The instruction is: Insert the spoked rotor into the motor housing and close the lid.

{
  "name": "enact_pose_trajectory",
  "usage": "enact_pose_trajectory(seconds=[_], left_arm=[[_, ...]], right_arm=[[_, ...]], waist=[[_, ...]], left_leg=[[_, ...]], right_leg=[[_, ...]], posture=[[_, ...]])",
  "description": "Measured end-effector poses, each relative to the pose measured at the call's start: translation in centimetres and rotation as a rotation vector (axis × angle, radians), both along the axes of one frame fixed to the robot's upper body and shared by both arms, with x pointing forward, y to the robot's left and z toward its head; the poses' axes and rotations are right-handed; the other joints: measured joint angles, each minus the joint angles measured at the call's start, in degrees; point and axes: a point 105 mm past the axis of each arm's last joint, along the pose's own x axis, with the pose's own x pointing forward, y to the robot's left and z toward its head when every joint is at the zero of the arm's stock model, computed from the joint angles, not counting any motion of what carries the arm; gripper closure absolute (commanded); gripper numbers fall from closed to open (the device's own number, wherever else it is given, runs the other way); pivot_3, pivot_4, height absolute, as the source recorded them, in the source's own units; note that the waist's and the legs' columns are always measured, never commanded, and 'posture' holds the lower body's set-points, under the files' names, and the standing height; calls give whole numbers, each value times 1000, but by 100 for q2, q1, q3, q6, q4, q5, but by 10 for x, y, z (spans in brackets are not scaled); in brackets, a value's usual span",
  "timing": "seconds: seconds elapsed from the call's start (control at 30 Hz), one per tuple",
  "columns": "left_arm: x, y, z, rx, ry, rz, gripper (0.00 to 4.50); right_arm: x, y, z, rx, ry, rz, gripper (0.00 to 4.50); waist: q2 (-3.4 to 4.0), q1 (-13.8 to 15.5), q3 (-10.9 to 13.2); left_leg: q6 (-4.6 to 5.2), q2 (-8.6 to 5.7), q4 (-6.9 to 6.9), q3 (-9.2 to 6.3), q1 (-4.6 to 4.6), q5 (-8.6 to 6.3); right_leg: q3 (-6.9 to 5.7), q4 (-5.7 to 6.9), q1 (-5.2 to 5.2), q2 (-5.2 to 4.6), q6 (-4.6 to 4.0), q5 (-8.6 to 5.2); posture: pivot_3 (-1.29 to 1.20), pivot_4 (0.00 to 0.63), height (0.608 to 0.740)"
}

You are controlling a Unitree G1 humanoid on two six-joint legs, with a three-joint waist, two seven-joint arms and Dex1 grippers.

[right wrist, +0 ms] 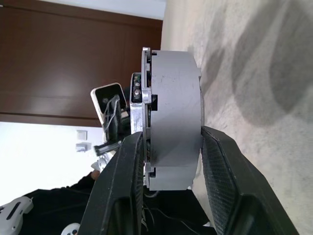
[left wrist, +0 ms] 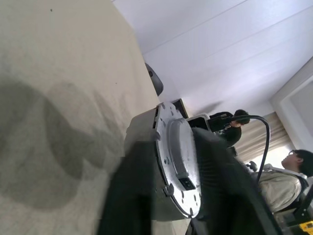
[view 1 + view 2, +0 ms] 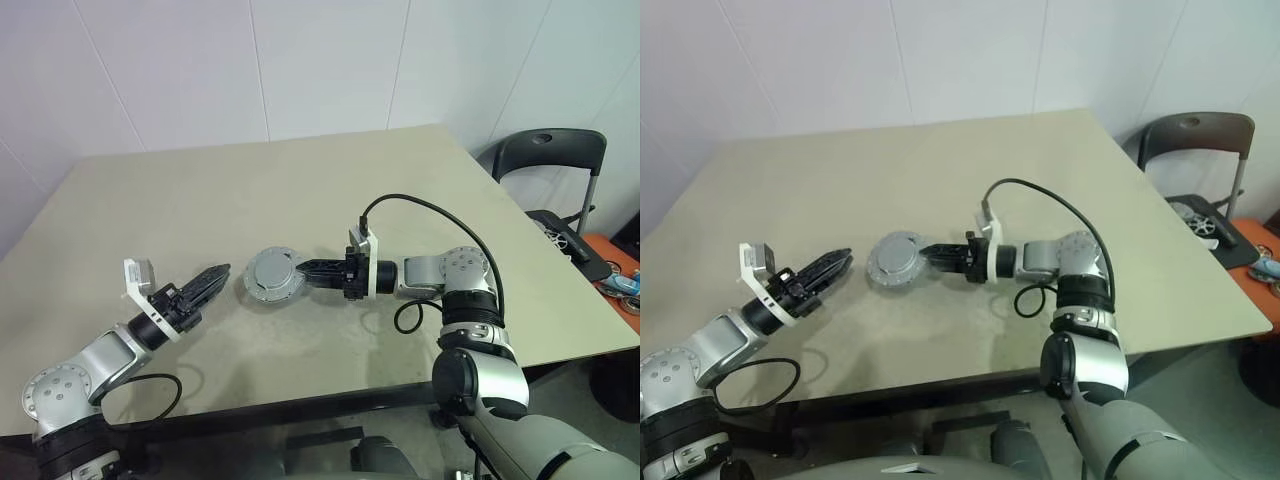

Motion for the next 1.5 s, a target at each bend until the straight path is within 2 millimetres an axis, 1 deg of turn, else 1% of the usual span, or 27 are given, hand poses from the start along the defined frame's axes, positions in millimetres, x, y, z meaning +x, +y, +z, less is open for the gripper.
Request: enact_pose_trajectory(seconds=[0.13, 0.2, 0.37, 0.5, 0.63, 0.9, 1.07, 1.23, 1.37, 1.5], left_arm=[[-2, -1, 5, -48, -9, 0, 573], [-3, -1, 6, -70, -7, -1, 0], [-7, -2, 3, -97, 26, -4, 0], [-9, 0, -6, -96, 88, 0, 0], [-10, -6, -10, -115, 118, -20, 0], [-8, -14, -8, -143, 124, -36, 0], [-4, -26, -7, -150, 122, -73, 0], [5, -34, 4, -154, 78, -94, 0], [6, -39, 7, -156, 68, -112, 0], [6, -38, 8, -161, 60, -117, 882]], right_arm=[[0, -1, 0, -4, 0, -3, 3173], [0, -1, 0, -5, -1, -3, 3173], [1, -3, 0, -7, -2, -6, 3173], [2, -3, 3, -6, -9, -9, 3173], [3, -4, 3, -6, -11, -11, 3173], [-1, 2, 10, 37, -22, 20, 3173], [-5, 11, 12, 47, -26, 53, 3173], [-12, 23, 18, 62, -52, 99, 3173], [-14, 26, 19, 65, -51, 111, 3173], [-14, 26, 18, 56, -53, 106, 3173]], waist=[[0, 5, 0], [0, 4, 0], [0, 6, 0], [0, 4, 0], [0, 9, 0], [0, 3, 0], [0, 7, 0], [0, 5, 0], [0, 4, 0], [0, 4, 0]], left_leg=[[1, 1, 1, 0, 1, 0], [1, 1, 1, 0, 1, 0], [1, 1, 1, 0, 0, 0], [1, 1, 1, 0, 1, 0], [1, 1, 1, 0, 0, 0], [1, 1, 0, 1, 1, 0], [1, 0, 2, 1, 1, 0], [0, 0, 1, 1, 0, 0], [0, 0, 1, 2, 0, 0], [0, 0, 1, 2, 0, 0]], right_leg=[[0, 0, 1, 0, 0, 0], [0, 0, 1, 0, 0, 0], [0, 0, 1, 1, 0, 0], [0, 0, 1, 2, 0, 0], [0, 0, 1, 2, 0, 0], [0, 0, 0, 3, 0, 0], [0, 0, 1, 3, 0, 0], [0, 0, 1, 4, 0, 0], [1, 0, 0, 4, 0, 0], [1, 0, 0, 5, 0, 0]], posture=[[0, 0, 740], [0, 0, 740], [0, 0, 740], [0, 0, 740], [0, 0, 740], [0, 0, 740], [0, 0, 740], [0, 0, 740], [0, 0, 740], [0, 0, 740]])
